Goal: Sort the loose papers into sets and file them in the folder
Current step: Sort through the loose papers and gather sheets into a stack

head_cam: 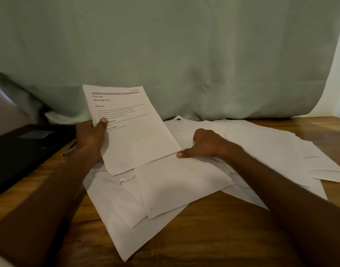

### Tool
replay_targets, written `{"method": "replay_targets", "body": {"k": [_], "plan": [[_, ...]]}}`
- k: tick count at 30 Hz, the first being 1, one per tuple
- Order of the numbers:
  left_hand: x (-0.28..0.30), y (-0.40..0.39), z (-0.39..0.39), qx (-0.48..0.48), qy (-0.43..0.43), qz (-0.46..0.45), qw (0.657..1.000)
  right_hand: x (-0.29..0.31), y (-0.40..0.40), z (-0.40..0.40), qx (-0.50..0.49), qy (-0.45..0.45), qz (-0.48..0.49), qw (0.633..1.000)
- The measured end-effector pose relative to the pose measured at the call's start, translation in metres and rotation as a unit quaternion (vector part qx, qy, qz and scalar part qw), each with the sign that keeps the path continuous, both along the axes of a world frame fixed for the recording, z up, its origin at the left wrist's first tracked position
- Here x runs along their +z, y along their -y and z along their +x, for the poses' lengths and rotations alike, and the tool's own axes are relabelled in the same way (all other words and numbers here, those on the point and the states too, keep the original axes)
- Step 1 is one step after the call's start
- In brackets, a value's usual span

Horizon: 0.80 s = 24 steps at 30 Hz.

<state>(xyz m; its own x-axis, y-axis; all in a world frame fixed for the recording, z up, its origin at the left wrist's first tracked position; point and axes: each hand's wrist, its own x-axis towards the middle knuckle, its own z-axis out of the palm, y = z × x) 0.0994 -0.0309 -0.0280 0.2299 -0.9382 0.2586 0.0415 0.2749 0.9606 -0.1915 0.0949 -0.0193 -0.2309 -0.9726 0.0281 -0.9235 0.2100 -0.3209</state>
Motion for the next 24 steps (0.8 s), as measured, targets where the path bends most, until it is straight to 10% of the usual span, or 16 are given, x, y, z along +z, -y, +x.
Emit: {"method": "replay_targets", "body": {"k": [12, 16, 21, 24], "plan": [[0.001, -0.011, -0.006, -0.016, -0.003, -0.034, 0.999, 0.005, -0.002, 0.006, 0.003, 0.02, 0.035, 0.999], [-0.002, -0.013, -0.01, -0.04, -0.024, -0.025, 0.999, 0.008, -0.003, 0.0, -0.036, 0.163, -0.007, 0.986], [0.001, -0.019, -0.02, -0.031, -0.024, -0.049, 0.998, 0.015, 0.001, -0.025, -0.063, 0.414, -0.166, 0.893], [-0.003, -0.013, -0.018, -0.014, 0.028, -0.118, 0.992, 0.029, -0.003, -0.025, -0.088, 0.357, -0.42, 0.83]]}}
